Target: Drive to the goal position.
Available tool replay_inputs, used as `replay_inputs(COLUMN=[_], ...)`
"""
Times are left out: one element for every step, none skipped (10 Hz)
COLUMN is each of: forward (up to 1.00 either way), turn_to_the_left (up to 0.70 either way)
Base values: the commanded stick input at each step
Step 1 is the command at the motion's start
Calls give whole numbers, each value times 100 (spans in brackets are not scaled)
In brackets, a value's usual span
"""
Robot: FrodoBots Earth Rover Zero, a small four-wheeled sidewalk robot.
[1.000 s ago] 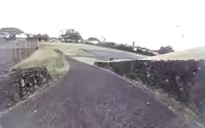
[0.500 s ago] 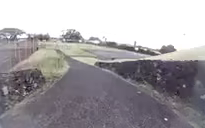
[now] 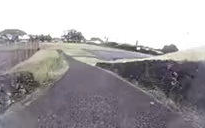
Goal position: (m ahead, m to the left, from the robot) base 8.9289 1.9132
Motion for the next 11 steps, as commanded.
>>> replay_inputs(forward=[85, 85, 85, 85, 85, 85, 85, 85, 85, 85, 85], turn_to_the_left=[12, 12, 11, 6, 2, 0, 0, 0, 0, 0, -3])
